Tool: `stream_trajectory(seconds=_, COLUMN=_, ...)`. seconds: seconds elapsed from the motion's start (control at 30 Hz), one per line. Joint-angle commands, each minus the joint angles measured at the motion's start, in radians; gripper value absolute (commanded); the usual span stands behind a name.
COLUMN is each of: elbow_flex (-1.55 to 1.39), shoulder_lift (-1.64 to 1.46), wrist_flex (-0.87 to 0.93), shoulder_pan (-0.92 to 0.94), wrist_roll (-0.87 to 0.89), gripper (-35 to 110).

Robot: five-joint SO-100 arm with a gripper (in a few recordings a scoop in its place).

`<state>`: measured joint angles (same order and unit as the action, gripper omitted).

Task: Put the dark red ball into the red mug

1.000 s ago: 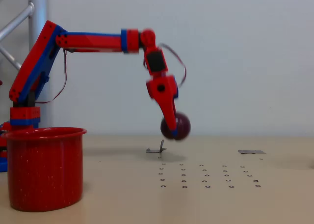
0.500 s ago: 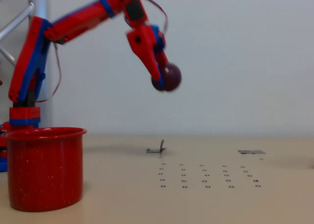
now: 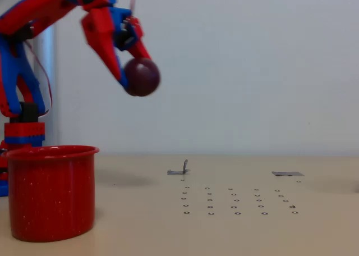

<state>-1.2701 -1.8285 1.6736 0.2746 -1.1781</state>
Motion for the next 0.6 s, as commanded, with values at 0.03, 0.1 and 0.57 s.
stream_trajectory(seconds=0.03, elbow_flex=-0.11, shoulder_lift=-0.19, wrist_flex=-0.055, shoulder_pan=0.054, wrist_roll=-0.025, gripper=23)
stream_trajectory(seconds=0.1, elbow_flex=-0.186, shoulder_lift=-0.256, wrist_flex=-0.069, shoulder_pan=0.081, wrist_roll=-0.049, gripper=23)
stream_trajectory(seconds=0.57, elbow_flex=-0.469, shoulder_lift=-0.453, wrist_flex=-0.186, shoulder_pan=0.353, wrist_roll=-0.267, gripper=23)
